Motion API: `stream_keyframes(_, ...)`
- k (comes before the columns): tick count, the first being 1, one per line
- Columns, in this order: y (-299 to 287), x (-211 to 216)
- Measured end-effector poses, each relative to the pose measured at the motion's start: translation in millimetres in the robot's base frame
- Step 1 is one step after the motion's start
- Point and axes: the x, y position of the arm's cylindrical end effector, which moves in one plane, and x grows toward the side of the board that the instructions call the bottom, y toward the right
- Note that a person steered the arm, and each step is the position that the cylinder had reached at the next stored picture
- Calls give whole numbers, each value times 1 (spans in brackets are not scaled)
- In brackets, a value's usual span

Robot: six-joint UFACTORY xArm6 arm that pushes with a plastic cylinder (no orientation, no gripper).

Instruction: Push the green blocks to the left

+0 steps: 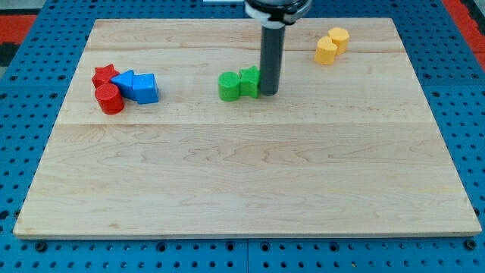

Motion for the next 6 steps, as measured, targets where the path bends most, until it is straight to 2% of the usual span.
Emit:
stream_keyframes(1,-32,3)
stream_keyframes(2,19,-2)
stream_keyframes(3,20,-12)
stream_keyframes(5,-44,-13)
stream_keyframes(6,-11,-22)
